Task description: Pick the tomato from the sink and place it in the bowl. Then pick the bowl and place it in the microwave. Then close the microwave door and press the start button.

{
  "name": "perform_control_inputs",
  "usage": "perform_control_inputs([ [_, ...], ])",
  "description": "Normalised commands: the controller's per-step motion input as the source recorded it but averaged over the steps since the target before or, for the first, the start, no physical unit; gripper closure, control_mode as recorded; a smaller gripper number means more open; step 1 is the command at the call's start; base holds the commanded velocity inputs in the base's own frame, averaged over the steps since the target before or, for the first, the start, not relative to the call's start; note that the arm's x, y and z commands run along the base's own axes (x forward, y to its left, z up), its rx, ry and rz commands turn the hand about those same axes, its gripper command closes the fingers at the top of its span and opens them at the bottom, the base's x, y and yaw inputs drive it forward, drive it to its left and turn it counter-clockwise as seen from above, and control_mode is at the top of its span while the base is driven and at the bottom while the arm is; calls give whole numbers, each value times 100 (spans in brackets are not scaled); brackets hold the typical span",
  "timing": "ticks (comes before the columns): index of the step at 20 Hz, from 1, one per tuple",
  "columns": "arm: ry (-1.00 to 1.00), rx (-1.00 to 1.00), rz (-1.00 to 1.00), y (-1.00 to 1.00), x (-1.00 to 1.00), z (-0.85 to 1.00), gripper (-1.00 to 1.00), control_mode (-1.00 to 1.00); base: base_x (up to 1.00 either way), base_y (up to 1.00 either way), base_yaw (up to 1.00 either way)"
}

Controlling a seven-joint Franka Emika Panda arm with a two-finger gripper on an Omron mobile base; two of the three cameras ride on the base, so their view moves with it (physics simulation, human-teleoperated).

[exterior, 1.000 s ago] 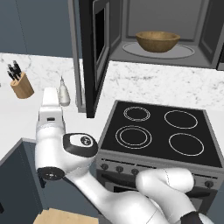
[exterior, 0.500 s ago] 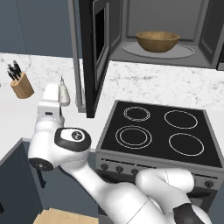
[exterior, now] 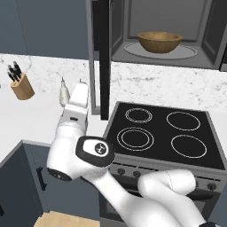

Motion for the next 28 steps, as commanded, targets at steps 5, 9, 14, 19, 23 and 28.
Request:
perform_control_inputs([
  [5, -12, 15, -8, -90, -37, 52, -100, -100, 0, 0, 0],
  [9, 0, 24, -6, -100, -6, 59, -100, -100, 0, 0, 0],
  [14, 5, 24, -5, -100, -6, 54, -100, -100, 0, 0, 0],
  [19, 16, 22, -3, -100, 7, 26, -100, -100, 0, 0, 0],
  [23, 17, 16, 0, -84, 69, 0, -100, -100, 0, 0, 0],
  [28, 12, 15, 0, -74, 81, 0, -100, -100, 0, 0, 0],
])
